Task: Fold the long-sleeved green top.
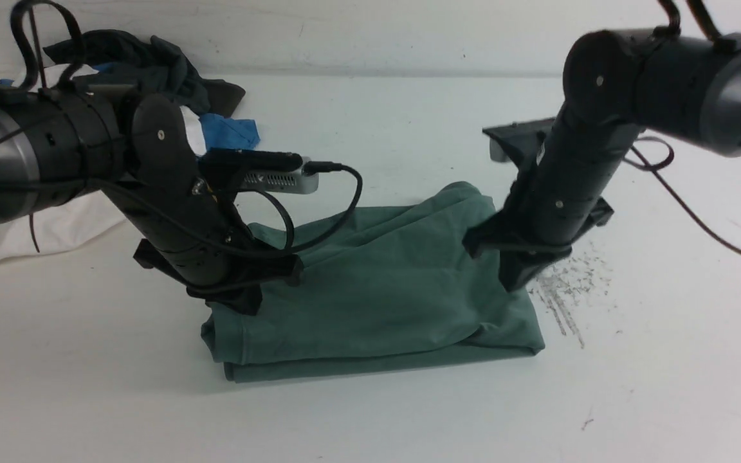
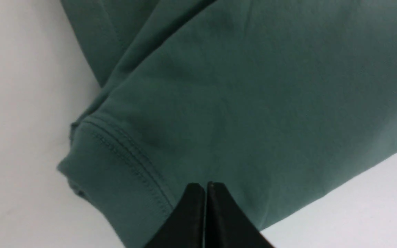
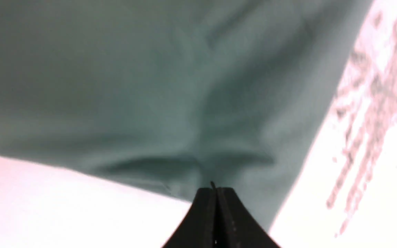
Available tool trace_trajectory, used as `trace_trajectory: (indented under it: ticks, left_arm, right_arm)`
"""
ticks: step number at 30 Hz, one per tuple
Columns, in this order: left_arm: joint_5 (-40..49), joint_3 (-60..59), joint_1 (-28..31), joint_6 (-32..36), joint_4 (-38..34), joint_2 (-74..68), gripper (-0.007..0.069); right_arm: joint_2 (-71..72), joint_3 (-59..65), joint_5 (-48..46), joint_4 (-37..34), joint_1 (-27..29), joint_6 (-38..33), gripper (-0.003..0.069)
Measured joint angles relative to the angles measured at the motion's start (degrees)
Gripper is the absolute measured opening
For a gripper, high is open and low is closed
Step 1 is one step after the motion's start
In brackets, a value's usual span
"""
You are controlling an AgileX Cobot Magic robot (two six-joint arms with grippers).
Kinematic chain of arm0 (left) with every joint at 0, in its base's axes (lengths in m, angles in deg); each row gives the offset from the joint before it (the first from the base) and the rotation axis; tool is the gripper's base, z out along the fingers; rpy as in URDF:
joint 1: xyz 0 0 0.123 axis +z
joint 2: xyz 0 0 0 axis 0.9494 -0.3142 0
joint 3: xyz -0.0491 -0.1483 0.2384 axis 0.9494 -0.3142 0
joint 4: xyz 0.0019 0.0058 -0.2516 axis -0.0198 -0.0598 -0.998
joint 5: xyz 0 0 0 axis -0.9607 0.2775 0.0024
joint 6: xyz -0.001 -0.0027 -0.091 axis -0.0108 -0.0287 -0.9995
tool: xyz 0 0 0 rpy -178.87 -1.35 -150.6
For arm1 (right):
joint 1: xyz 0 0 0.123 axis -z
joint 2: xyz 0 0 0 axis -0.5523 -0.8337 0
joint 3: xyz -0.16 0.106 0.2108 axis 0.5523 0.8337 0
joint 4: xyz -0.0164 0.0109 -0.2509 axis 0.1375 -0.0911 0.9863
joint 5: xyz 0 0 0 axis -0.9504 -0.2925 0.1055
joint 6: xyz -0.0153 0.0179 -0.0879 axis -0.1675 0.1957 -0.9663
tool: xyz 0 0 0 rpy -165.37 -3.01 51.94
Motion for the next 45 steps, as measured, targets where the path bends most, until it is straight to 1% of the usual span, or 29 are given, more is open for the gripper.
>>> trace_trajectory:
  ticks: [5, 11, 16, 19, 20, 24, 27, 29, 30, 31, 32, 34, 36, 39, 41, 42, 43, 44, 45]
  left_arm:
    - [-1.63, 0.00, 0.00, 0.32, -1.50, -4.31, -0.0004]
    - [-0.83, 0.00, 0.00, 0.31, -1.20, -8.65, -0.0004]
    - [0.65, 0.19, -0.03, 0.31, 0.42, -7.56, -0.0004]
    - [1.74, 0.13, -0.03, 0.11, 3.47, -2.88, -0.0004]
    - [1.74, 0.13, -0.03, 0.06, 3.47, -2.88, -0.0004]
    - [2.78, 0.13, 0.03, -1.13, 7.62, 7.56, -0.0004]
    - [4.51, 0.13, 1.11, -3.12, 9.95, 12.63, -0.0004]
    - [6.43, 0.13, 3.56, -4.76, 11.78, 17.71, -0.0004]
    - [6.57, 0.13, 3.79, -4.93, 11.78, 18.05, -0.0004]
    - [7.84, 0.13, 5.92, -5.10, 11.86, 20.62, -0.0004]
    - [7.84, 0.13, 5.92, -5.16, 11.86, 20.84, -0.0004]
    - [9.78, 0.13, 8.37, -5.27, 11.42, 22.60, -0.0004]
    - [10.94, 0.13, 8.87, -5.14, 10.95, 22.84, -0.0004]
    - [13.00, -0.04, 9.03, -4.69, 9.36, 22.79, -0.0004]
    - [13.94, -0.04, 9.03, -4.58, 7.84, 22.73, -0.0004]
    - [13.94, -0.04, 9.03, -4.58, 7.84, 22.73, -0.0004]
    - [13.99, -0.04, 9.03, -4.32, 6.88, 22.73, -0.0004]
    - [13.99, -0.04, 9.03, -4.32, 6.80, 22.73, -0.0004]
    - [14.16, -0.04, 9.03, -4.18, 6.60, 22.73, -0.0004]
  right_arm:
    - [-2.33, 4.82, 1.88, 0.79, 0.00, 1.01, -0.0014]
    - [-5.05, 4.77, 1.44, 2.22, 0.00, 1.69, -0.0014]
    - [-4.39, 4.86, 1.26, 2.59, 0.84, 2.74, -0.0014]
    - [-0.54, 5.31, 0.58, 3.89, 2.39, 2.74, -0.0014]
    - [0.16, 5.31, 0.57, 3.99, 2.49, 2.74, -0.0014]
    - [8.87, 5.31, 0.28, 4.02, 5.18, 2.74, -0.0014]
    - [12.48, 5.31, -0.20, 4.02, 7.33, 2.74, -0.0014]
    - [13.98, 5.26, -0.54, 3.47, 10.13, 2.74, -0.0014]
    - [13.98, 5.26, -0.54, 3.37, 10.34, 2.69, -0.0014]
    - [13.77, 5.07, -0.59, 2.09, 11.87, 2.30, -0.0014]
    - [13.60, 5.00, -0.64, 1.61, 12.19, 2.15, -0.0014]
    - [11.68, 2.36, -0.89, -2.04, 13.49, 0.17, -0.0010]
    - [10.35, -0.29, -0.90, -4.30, 13.72, -1.05, -0.0002]
    - [5.16, -8.92, -0.90, -8.71, 13.39, -3.63, 0.0051]
    - [0.64, -14.67, -0.90, -9.85, 12.62, -4.53, 0.0113]
    - [0.19, -15.24, -0.90, -9.93, 12.62, -4.49, 0.0113]
    - [-3.39, -20.18, -0.90, -10.27, 12.10, -4.66, 0.0176]
    - [-3.84, -20.18, -0.90, -10.33, 12.09, -4.66, 0.0183]
    - [-6.70, -23.50, -0.90, -10.33, 11.97, -3.74, 0.0234]
